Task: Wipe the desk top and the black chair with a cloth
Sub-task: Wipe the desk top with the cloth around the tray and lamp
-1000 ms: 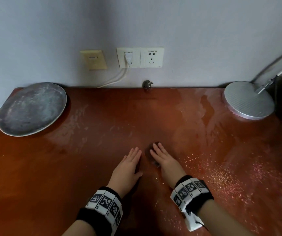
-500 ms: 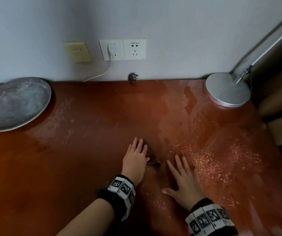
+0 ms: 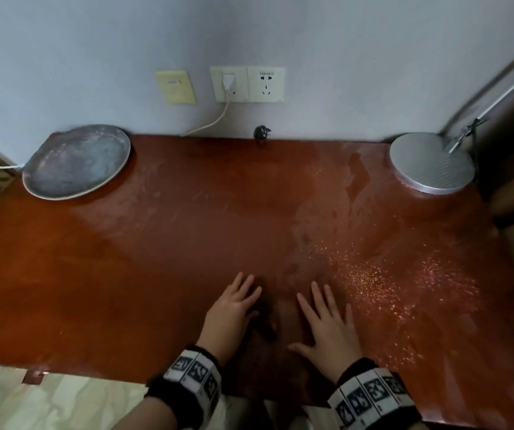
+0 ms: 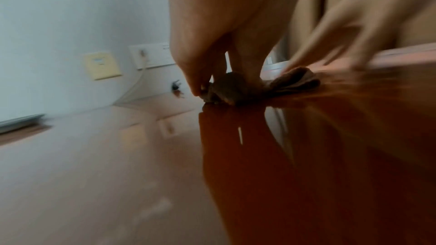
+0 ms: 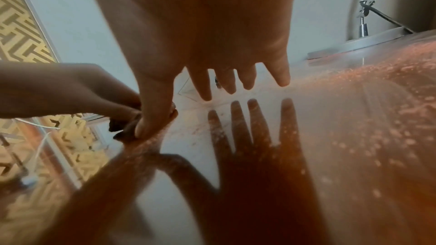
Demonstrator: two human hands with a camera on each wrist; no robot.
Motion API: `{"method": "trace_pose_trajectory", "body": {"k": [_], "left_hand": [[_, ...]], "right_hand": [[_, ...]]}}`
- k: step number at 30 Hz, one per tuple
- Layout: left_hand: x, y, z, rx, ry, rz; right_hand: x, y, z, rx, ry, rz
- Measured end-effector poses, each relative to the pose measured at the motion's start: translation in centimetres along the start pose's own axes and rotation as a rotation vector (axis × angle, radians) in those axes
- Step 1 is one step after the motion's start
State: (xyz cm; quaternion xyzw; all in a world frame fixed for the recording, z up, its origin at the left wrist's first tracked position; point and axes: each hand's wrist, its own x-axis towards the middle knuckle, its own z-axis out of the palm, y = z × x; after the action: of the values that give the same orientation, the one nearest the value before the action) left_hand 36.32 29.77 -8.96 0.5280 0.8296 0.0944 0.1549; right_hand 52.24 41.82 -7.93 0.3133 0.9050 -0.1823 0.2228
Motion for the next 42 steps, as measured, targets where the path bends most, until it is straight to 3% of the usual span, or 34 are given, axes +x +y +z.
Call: {"method": "trace_pose_trajectory", "body": {"k": [2,6,10,13,21,26,29,36,38,42], "left_hand": [[1.0,-0.5,-0.7,-0.074,0.003,-0.109],[-0.1,0.0,0.3,-0.113,0.037,-0.112],[-5.5,1.1,3.4,-0.090,0.058,0.070],[-9.2,1.8,5.2,-0.142,0.033,0.118],[-5.5,0.7,3.2,-0.196,0.195,-0.154],[-10.8,3.2,6.6,-0.214,0.136,0.056],[-12.2,3.8,7.3,-0.230,0.140,0.098],[-8.1,1.7,4.7,-0.197,0.264,-0.147],[-8.4,2.6,5.1,-0.157,0.223,-0.105],[-10.7,5.7,7.1,-0.152,0.126,0.177]], "right_hand": [[-0.6,-0.1,0.5,-0.011,-0.012,-0.002],[-0.8,0.1,1.2,-0.041,0.010,-0.015],[-0.7,0.3,1.3,-0.044,0.006,-0.026],[-0.8,0.5,1.4,-0.043,0.017,-0.034],[-2.9,0.9,2.4,-0.002,0.014,-0.043],[-2.8,1.1,2.8,0.008,0.034,-0.054],[-2.8,1.4,3.1,0.019,0.053,-0.061],[-2.7,1.7,3.5,0.048,0.088,-0.072],[-2.7,1.7,3.5,0.060,0.089,-0.071],[-2.9,1.8,3.1,0.104,0.077,-0.093]]}}
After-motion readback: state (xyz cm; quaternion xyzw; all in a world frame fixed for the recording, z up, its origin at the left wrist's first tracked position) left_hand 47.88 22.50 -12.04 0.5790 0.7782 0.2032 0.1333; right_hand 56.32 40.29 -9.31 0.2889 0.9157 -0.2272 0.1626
